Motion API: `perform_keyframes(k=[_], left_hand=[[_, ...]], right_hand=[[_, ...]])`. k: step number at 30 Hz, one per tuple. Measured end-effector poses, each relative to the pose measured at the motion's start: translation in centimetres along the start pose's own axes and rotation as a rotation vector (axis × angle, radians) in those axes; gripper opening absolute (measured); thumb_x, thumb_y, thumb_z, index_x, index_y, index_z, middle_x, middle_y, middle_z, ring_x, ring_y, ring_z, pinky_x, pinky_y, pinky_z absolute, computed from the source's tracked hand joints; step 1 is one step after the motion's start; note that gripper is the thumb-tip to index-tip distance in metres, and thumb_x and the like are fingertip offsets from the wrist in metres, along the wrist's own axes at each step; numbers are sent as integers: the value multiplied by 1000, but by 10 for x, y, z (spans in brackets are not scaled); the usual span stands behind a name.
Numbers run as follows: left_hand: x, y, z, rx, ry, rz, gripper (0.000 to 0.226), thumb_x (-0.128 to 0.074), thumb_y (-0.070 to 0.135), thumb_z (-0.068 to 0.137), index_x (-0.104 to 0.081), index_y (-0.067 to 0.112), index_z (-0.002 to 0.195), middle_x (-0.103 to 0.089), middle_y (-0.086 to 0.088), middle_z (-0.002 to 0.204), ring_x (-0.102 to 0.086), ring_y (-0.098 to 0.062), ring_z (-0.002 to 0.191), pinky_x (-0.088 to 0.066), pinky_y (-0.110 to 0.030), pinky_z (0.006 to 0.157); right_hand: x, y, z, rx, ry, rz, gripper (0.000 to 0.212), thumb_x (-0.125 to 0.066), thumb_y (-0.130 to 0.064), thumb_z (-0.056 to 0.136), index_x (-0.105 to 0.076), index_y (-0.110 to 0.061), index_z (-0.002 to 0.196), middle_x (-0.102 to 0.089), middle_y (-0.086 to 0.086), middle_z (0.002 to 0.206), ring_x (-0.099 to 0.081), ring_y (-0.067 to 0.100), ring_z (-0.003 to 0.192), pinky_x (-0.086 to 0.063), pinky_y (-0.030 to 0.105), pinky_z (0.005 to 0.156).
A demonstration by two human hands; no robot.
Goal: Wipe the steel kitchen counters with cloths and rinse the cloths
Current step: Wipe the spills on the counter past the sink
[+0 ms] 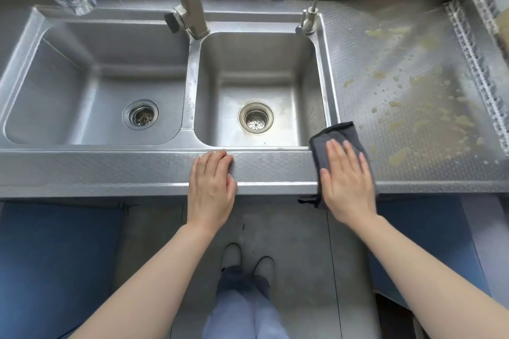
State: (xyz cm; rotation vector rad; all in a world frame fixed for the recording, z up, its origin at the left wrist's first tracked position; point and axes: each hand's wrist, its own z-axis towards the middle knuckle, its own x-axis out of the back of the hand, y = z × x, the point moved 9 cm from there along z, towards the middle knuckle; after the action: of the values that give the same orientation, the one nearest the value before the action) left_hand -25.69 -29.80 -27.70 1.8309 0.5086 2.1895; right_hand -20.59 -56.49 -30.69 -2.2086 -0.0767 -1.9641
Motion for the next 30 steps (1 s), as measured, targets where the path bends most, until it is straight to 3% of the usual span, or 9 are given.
perform_keyframes(k=[5,10,14,18,20,22,27,30], left_hand=[[-4,10,-2,-99,29,32,30,-59,3,86,-63,3,116,-61,-11,124,-46,-27,117,-41,-49,105],[-8,6,-3,-104,34,75,32,-59,5,87,-62,4,119,-59,-10,129,-46,-27,121,-40,-46,106],[-12,4,-3,-81,16,79,33,-58,7,88,-62,5,120,-59,-9,130,-49,-30,121,-41,-45,106],[-12,4,-2,-79,10,79,34,-59,7,86,-63,6,120,-60,-8,128,-51,-32,120,-42,-44,105],[-12,3,-1,-80,2,78,34,-60,7,86,-63,6,120,-60,-9,128,-51,-32,120,-41,-44,105],[-13,4,-1,-83,-2,77,34,-60,8,86,-63,5,120,-60,-9,127,-51,-32,119,-42,-44,104],[-14,3,0,-60,-19,82,34,-57,11,85,-63,5,119,-60,-9,125,-51,-32,119,-43,-46,104],[-15,3,0,-70,-18,86,34,-53,12,86,-62,5,118,-59,-10,125,-50,-32,119,-42,-47,104]], right_hand=[[1,-27,3,-293,94,98,57,-30,-38,97,-40,-12,146,-37,2,156,-16,28,150,-8,51,121],[-7,-93,10,18,14,70,57,-24,-40,97,-42,-15,145,-44,0,150,-28,26,146,-12,52,121],[-7,-52,5,118,3,5,57,-24,-37,98,-32,-17,152,-37,-1,156,-23,21,148,-13,47,122],[4,22,-8,-158,97,39,58,-23,-34,98,-29,-15,153,-32,1,159,-21,21,149,-16,45,121],[7,33,-18,-388,155,93,59,-23,-34,98,-27,-14,153,-28,2,160,-18,24,150,-15,49,121],[5,20,-22,-501,159,130,62,-24,-36,98,-22,-14,155,-22,2,162,-13,28,151,-10,52,121],[-9,-70,-15,-116,39,61,60,-21,-38,100,-17,-18,157,-15,-4,164,-8,29,152,-10,54,121],[-14,-79,-10,20,-2,33,59,-20,-39,101,-19,-18,156,-17,-4,163,-9,26,152,-12,52,122]])
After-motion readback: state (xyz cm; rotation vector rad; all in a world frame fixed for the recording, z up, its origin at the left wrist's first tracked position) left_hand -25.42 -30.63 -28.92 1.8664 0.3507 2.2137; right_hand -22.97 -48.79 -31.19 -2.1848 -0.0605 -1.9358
